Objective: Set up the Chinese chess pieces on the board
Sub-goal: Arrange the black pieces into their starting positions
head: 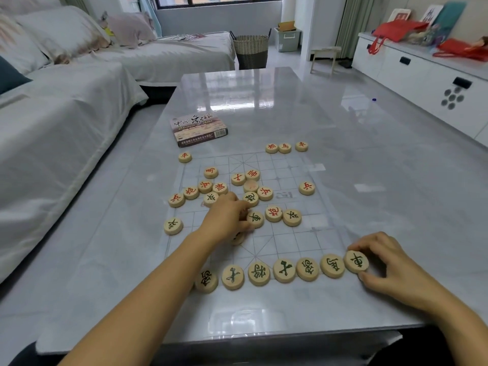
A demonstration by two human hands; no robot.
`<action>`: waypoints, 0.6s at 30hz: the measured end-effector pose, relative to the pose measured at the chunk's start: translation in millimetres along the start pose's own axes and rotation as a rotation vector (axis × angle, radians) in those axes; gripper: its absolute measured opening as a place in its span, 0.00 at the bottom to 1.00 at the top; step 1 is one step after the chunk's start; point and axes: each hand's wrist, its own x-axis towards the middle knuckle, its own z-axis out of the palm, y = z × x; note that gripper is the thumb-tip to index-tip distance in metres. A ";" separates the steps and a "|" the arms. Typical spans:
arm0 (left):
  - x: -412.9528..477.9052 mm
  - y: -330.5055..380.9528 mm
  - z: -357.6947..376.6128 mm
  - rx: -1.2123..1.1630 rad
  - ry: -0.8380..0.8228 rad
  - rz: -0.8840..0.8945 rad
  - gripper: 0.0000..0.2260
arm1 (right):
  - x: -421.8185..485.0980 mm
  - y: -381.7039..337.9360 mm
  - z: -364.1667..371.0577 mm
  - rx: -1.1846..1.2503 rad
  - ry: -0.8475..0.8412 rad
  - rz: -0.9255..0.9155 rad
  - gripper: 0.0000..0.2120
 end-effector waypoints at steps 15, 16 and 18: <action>-39.9 -18.5 -33.4 -0.272 0.145 0.054 0.16 | -3.7 4.9 1.0 0.011 0.028 -0.033 0.18; -52.6 -27.3 -39.4 -0.292 0.160 0.046 0.16 | -4.0 5.3 1.2 0.010 0.032 -0.032 0.18; -79.4 -45.1 -48.9 -0.316 0.176 0.004 0.15 | -4.0 5.9 1.7 -0.004 0.041 -0.041 0.19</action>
